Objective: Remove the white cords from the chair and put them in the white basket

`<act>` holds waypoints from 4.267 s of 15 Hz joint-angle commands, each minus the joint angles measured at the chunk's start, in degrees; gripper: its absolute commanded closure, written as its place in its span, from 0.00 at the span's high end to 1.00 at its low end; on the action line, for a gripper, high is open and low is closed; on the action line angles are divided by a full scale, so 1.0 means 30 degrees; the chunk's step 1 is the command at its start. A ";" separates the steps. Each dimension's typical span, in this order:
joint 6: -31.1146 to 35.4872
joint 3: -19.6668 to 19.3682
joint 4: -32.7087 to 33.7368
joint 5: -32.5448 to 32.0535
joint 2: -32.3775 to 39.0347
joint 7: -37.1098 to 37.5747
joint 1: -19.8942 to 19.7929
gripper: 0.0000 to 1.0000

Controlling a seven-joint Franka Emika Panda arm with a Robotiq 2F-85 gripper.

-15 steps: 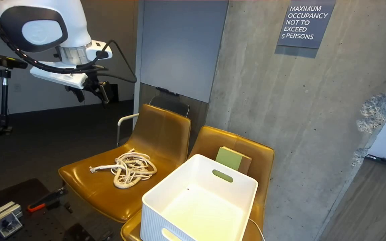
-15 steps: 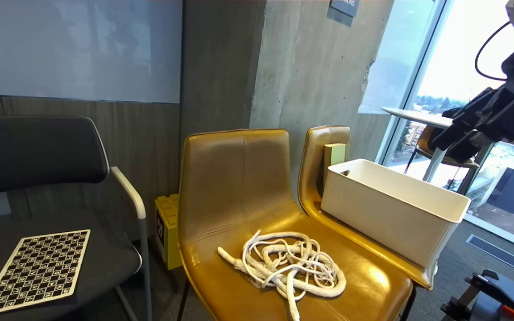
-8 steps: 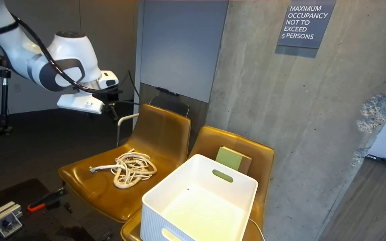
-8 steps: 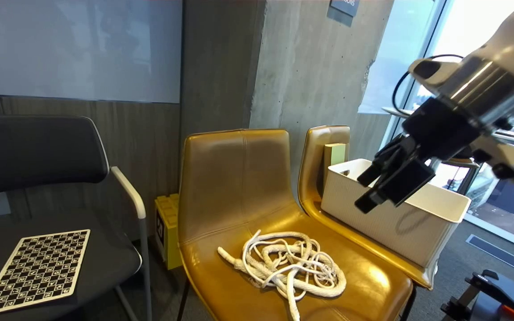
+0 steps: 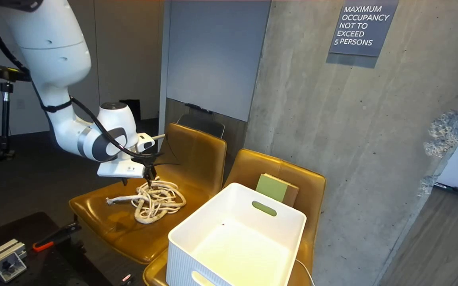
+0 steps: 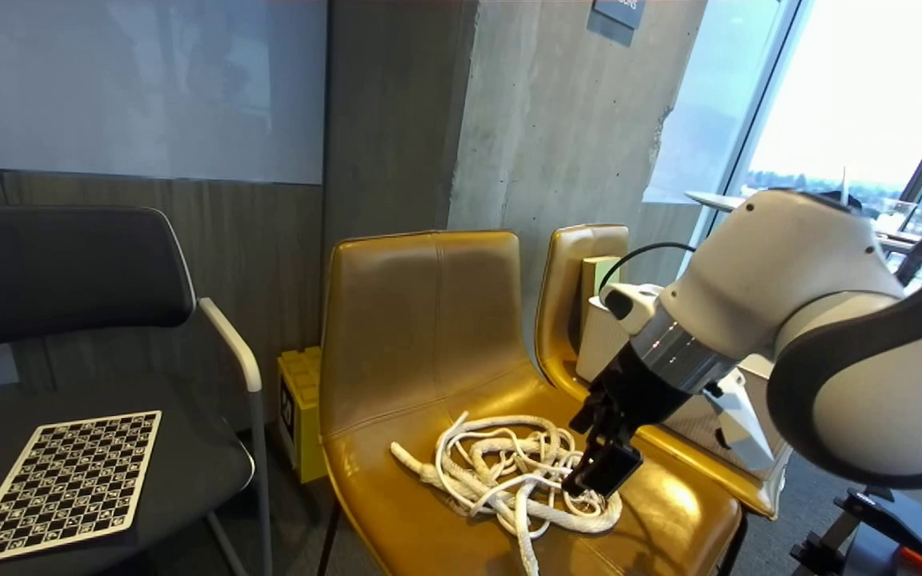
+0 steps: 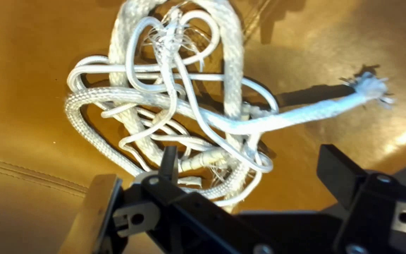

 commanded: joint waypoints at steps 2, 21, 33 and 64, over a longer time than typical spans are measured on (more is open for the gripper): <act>0.0271 -0.1909 0.4073 -0.2914 0.3855 0.1536 0.0801 1.00; -0.7444 -0.3988 0.6270 -0.6508 0.6209 0.5244 0.2576 0.35; -1.2980 -0.0494 0.5316 -0.5736 0.0000 0.3467 -0.1297 0.00; -2.4789 -0.1612 2.2346 0.0763 -0.0917 -0.2527 -1.2237 0.00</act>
